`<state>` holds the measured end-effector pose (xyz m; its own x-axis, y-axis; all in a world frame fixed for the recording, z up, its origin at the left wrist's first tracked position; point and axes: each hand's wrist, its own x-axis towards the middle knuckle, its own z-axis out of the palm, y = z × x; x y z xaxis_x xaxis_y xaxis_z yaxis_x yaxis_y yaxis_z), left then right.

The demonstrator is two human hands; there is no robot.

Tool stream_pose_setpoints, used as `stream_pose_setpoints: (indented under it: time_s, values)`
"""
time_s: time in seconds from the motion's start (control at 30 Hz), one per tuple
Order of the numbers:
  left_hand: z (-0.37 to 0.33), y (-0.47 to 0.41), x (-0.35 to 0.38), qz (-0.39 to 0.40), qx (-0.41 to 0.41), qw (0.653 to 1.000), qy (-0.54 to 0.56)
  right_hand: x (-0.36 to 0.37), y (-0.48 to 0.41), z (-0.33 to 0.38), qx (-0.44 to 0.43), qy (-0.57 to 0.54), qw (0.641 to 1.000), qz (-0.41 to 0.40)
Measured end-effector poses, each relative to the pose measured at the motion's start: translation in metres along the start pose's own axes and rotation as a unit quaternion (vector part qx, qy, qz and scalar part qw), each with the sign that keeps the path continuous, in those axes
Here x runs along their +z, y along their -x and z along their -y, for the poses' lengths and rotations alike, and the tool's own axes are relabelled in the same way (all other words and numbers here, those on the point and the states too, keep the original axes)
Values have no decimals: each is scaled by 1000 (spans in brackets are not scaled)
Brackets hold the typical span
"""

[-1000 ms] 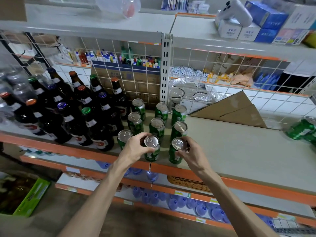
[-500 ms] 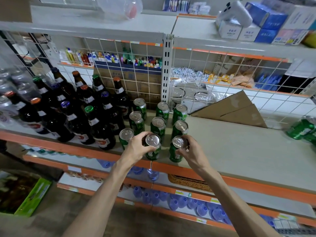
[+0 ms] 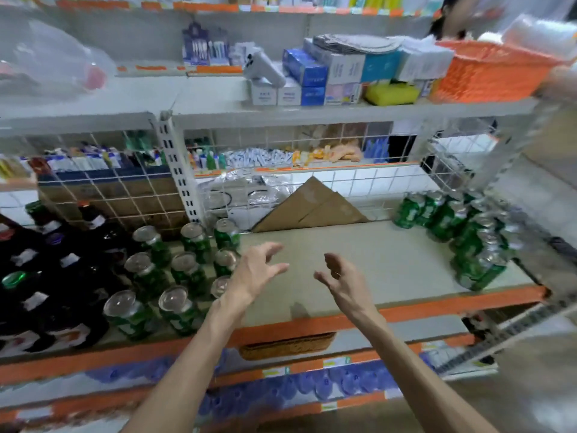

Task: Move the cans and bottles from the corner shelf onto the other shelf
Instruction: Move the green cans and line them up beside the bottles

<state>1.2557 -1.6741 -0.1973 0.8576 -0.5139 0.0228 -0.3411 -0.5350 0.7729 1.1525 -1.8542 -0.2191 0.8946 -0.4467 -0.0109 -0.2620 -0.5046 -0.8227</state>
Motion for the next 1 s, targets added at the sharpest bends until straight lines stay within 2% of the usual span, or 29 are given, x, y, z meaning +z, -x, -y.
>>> stream_pose_setpoints:
  time_s: [0.1,0.27,0.37,0.5,0.73,1.0]
  values:
    - [-38,-24,60,66,19,998,-2,-63,3,-39,41,-3,998,-49]
    - [-105,-63,163,132,38,990,-3,-167,4,-109,98,2,987,-124]
    - [-143,-81,218,170,22,985,5,-220,1,-146,116,5,982,-148]
    - [-177,-98,282,178,-9,983,45,-274,-9,-186,104,-4,979,-177]
    - [-225,-109,348,189,-17,981,36,-328,-37,-229,94,6,978,-188]
    - [-252,-127,390,176,27,983,43,-338,-60,-246,118,3,972,-202]
